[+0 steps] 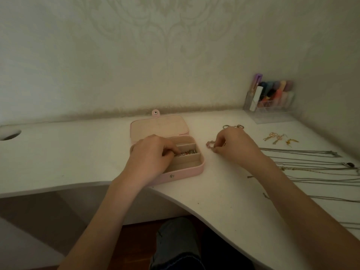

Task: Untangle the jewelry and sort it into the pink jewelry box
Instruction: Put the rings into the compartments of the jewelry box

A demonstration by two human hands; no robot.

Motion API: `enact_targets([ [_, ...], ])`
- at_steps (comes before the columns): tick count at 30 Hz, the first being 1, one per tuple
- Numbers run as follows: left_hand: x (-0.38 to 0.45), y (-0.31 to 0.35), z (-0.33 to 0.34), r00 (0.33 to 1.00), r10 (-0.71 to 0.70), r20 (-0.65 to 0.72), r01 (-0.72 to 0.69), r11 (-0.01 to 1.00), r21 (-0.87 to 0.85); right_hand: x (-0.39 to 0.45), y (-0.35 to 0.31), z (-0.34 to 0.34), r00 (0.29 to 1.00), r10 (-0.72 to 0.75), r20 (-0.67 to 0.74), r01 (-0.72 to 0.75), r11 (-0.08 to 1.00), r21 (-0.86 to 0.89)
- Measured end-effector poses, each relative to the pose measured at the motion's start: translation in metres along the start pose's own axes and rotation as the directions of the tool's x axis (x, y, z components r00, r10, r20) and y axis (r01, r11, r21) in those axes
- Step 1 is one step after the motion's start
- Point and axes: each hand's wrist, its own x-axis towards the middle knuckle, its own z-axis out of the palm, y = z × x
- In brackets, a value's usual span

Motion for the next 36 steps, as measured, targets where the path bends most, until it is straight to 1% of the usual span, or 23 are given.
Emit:
enact_targets([
  [1, 0.000, 0.003, 0.000, 1.000, -0.003, -0.010, 0.003, 1.000, -0.007, 0.000, -0.001, 0.001, 0.999, -0.031, -0.027, 0.032, 0.999, 0.015],
  [2, 0.001, 0.007, 0.001, 1.000, -0.011, -0.023, 0.011, 1.000, -0.016, -0.002, -0.002, 0.000, 0.996, -0.064, -0.060, 0.069, 0.995, 0.075],
  [3, 0.002, 0.012, 0.001, 0.999, -0.020, -0.037, 0.018, 0.999, -0.044, -0.004, -0.004, -0.002, 0.992, -0.086, -0.090, 0.102, 0.977, 0.187],
  [4, 0.005, 0.016, 0.003, 0.999, -0.021, -0.045, 0.016, 0.994, -0.104, -0.007, -0.008, -0.006, 0.990, -0.096, -0.105, 0.126, 0.933, 0.338],
  [5, 0.008, 0.019, 0.006, 0.999, -0.016, -0.041, 0.008, 0.980, -0.196, -0.011, -0.012, -0.011, 0.990, -0.103, -0.100, 0.139, 0.854, 0.501],
  [7, 0.014, 0.023, 0.012, 0.999, -0.011, 0.034, 0.024, 0.913, -0.408, -0.019, -0.022, -0.019, 0.988, -0.137, -0.065, 0.138, 0.639, 0.757],
  [9, 0.015, 0.025, 0.015, 0.997, 0.009, 0.081, 0.038, 0.831, -0.555, -0.024, -0.029, -0.024, 0.985, -0.160, -0.058, 0.126, 0.457, 0.881],
  [10, 0.015, 0.026, 0.015, 0.998, 0.009, 0.062, 0.030, 0.803, -0.596, -0.025, -0.031, -0.024, 0.986, -0.147, -0.079, 0.133, 0.410, 0.902],
  [12, 0.013, 0.024, 0.011, 1.000, -0.020, 0.002, 0.017, 0.782, -0.623, -0.025, -0.032, -0.024, 0.986, -0.080, -0.146, 0.166, 0.405, 0.899],
  [14, 0.012, 0.019, 0.006, 0.996, -0.087, -0.035, 0.050, 0.810, -0.584, -0.024, -0.032, -0.022, 0.986, -0.031, -0.164, 0.163, 0.404, 0.900],
  [16, 0.011, 0.016, 0.004, 0.995, -0.098, 0.003, 0.083, 0.833, -0.548, -0.025, -0.035, -0.021, 0.991, -0.064, -0.116, 0.131, 0.368, 0.920],
  [18, 0.010, 0.018, 0.006, 0.996, -0.055, 0.076, 0.089, 0.810, -0.580, -0.029, -0.041, -0.019, 0.988, -0.132, -0.076, 0.117, 0.335, 0.935],
  [20, 0.011, 0.020, 0.010, 0.997, -0.028, 0.071, 0.066, 0.788, -0.612, -0.030, -0.045, -0.018, 0.984, -0.160, -0.083, 0.131, 0.323, 0.937],
  [22, 0.012, 0.020, 0.010, 0.999, -0.037, 0.014, 0.038, 0.775, -0.631, -0.029, -0.045, -0.017, 0.985, -0.125, -0.118, 0.152, 0.320, 0.935],
  [23, 0.011, 0.019, 0.008, 0.998, -0.058, 0.004, 0.046, 0.746, -0.665, -0.028, -0.043, -0.017, 0.987, -0.097, -0.131, 0.156, 0.326, 0.932],
  [25, 0.008, 0.017, 0.003, 0.993, -0.118, 0.020, 0.092, 0.648, -0.756, -0.024, -0.038, -0.013, 0.989, -0.052, -0.137, 0.147, 0.379, 0.914],
  [26, 0.007, 0.015, 0.001, 0.988, -0.153, 0.016, 0.109, 0.624, -0.773, -0.023, -0.036, -0.011, 0.990, -0.047, -0.131, 0.139, 0.425, 0.895],
  [27, 0.006, 0.012, 0.000, 0.982, -0.189, -0.016, 0.114, 0.652, -0.750, -0.022, -0.036, -0.007, 0.990, -0.053, -0.128, 0.137, 0.485, 0.864],
  [28, 0.006, 0.009, -0.001, 0.972, -0.224, -0.069, 0.114, 0.707, -0.698, -0.021, -0.036, -0.002, 0.989, -0.061, -0.136, 0.146, 0.564, 0.813],
  [30, 0.004, 0.005, -0.001, 0.947, -0.263, -0.182, 0.122, 0.823, -0.555, -0.020, -0.039, 0.008, 0.981, -0.067, -0.180, 0.172, 0.724, 0.668],
  [31, 0.003, 0.004, -0.001, 0.939, -0.269, -0.216, 0.135, 0.863, -0.488, -0.020, -0.041, 0.013, 0.976, -0.071, -0.206, 0.183, 0.780, 0.598],
  [33, -0.001, 0.005, 0.000, 0.927, -0.270, -0.260, 0.155, 0.908, -0.390, -0.022, -0.045, 0.020, 0.963, -0.098, -0.251, 0.212, 0.851, 0.481],
  [36, -0.002, 0.007, 0.004, 0.932, -0.209, -0.297, 0.144, 0.964, -0.225, -0.026, -0.048, 0.023, 0.945, -0.151, -0.291, 0.249, 0.908, 0.337],
])
